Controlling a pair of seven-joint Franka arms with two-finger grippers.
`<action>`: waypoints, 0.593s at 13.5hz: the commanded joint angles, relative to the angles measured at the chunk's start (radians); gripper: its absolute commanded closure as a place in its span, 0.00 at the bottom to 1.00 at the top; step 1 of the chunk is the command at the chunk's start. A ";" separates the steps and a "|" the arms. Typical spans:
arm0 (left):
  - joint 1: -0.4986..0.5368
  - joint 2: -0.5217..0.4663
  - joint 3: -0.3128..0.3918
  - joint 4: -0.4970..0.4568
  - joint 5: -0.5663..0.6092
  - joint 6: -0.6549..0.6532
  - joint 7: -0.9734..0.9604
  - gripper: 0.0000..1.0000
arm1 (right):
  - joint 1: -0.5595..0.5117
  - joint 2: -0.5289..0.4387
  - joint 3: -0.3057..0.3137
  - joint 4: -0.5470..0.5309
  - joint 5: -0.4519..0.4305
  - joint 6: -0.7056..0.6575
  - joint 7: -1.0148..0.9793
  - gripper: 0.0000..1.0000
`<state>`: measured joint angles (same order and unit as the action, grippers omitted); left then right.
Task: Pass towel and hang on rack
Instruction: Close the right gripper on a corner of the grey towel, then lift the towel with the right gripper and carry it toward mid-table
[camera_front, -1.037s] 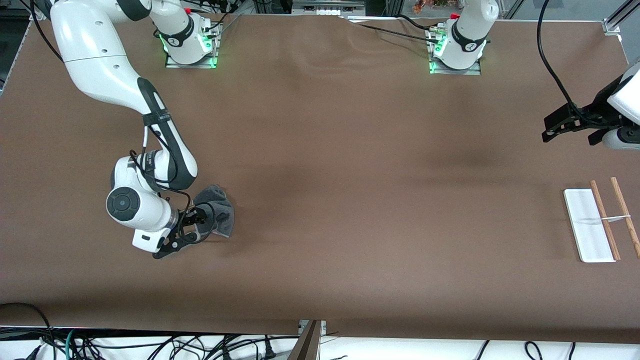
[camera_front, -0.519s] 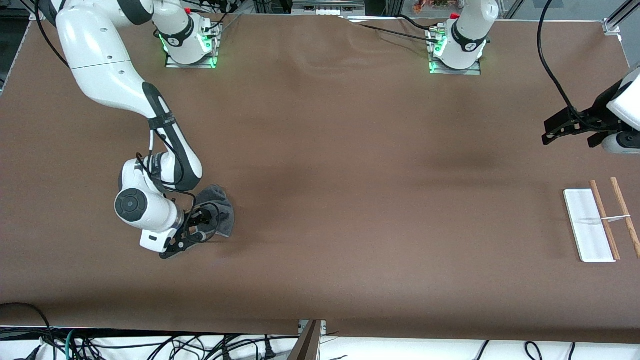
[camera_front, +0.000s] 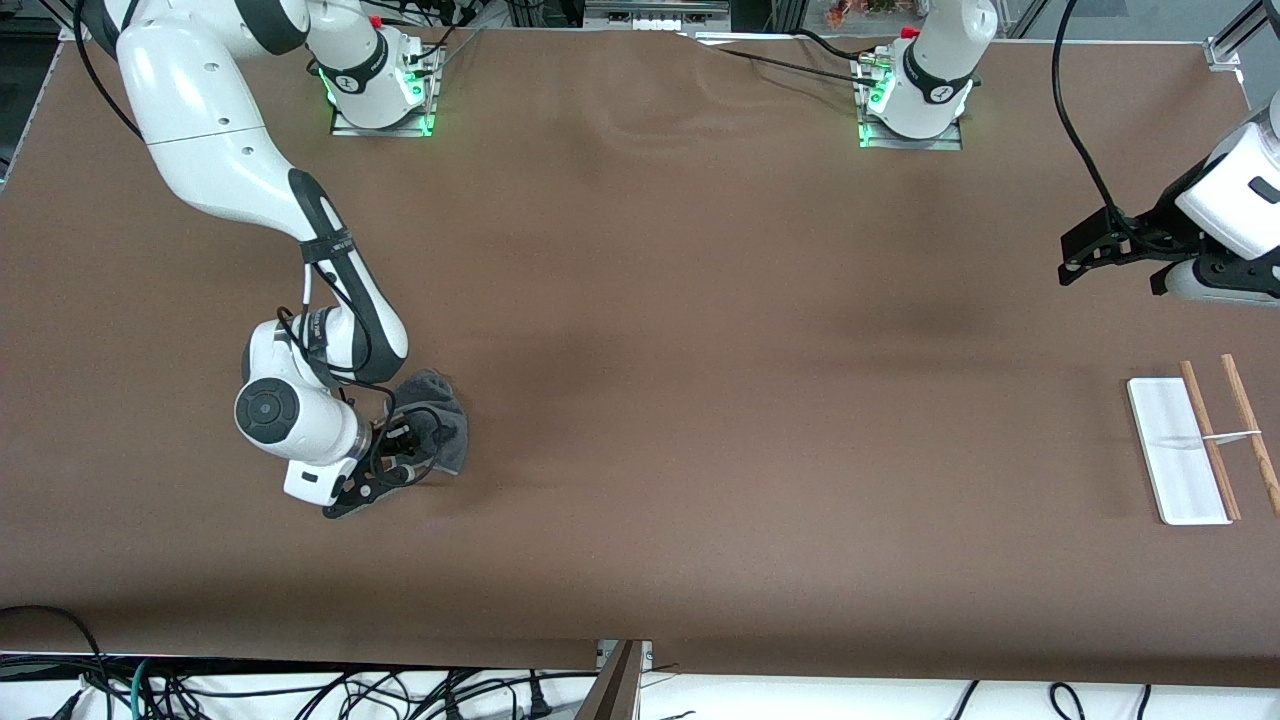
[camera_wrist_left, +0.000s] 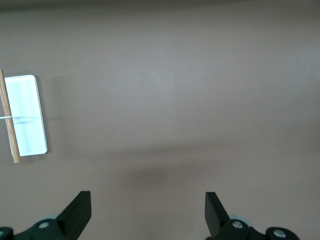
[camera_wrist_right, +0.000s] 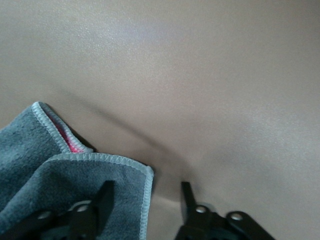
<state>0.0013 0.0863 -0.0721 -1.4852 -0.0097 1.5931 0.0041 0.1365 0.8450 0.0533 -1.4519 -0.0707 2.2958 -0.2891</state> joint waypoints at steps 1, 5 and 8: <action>0.000 0.006 -0.003 0.025 -0.009 -0.008 0.002 0.00 | -0.003 0.005 0.007 0.004 0.015 0.008 -0.021 0.62; 0.000 0.006 0.002 0.025 -0.004 -0.008 0.002 0.00 | 0.005 0.000 0.008 0.004 0.022 -0.001 -0.018 0.94; 0.003 0.007 0.002 0.025 -0.004 -0.007 0.002 0.00 | 0.029 -0.026 0.008 0.010 0.022 -0.004 -0.019 1.00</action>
<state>0.0011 0.0863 -0.0702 -1.4849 -0.0097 1.5931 0.0041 0.1506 0.8443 0.0614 -1.4462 -0.0701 2.2968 -0.2893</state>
